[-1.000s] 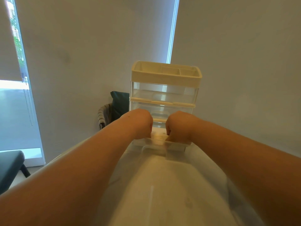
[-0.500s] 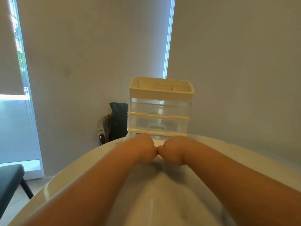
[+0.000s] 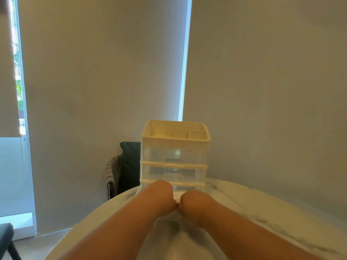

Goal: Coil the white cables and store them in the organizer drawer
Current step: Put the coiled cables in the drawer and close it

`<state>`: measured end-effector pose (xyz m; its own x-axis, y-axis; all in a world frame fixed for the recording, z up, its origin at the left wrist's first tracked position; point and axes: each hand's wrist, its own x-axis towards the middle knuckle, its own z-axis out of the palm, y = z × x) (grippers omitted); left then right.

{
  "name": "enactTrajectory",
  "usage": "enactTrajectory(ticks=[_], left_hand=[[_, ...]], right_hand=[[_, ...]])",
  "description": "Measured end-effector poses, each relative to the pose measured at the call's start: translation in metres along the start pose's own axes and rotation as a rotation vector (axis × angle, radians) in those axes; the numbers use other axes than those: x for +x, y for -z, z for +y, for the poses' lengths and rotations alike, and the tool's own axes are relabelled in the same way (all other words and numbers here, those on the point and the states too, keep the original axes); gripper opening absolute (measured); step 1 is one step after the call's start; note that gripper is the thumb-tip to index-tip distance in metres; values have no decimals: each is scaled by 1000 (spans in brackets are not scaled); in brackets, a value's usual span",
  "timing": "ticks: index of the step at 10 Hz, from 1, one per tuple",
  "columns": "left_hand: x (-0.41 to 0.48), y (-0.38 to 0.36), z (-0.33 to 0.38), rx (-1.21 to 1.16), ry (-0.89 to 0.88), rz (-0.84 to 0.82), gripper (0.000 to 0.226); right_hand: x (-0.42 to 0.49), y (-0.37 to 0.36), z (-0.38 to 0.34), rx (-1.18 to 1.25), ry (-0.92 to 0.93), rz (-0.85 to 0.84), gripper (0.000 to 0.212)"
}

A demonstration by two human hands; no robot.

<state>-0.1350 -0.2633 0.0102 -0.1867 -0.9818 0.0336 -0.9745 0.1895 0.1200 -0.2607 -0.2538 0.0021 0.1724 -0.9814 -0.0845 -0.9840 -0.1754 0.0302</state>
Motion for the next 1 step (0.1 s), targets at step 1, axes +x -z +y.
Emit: enactTrajectory(ticks=[1], left_hand=[[3, -6, -3, -5, 26, 4, 35]], right_hand=[[-6, 7, 4, 67, -13, 37, 30]])
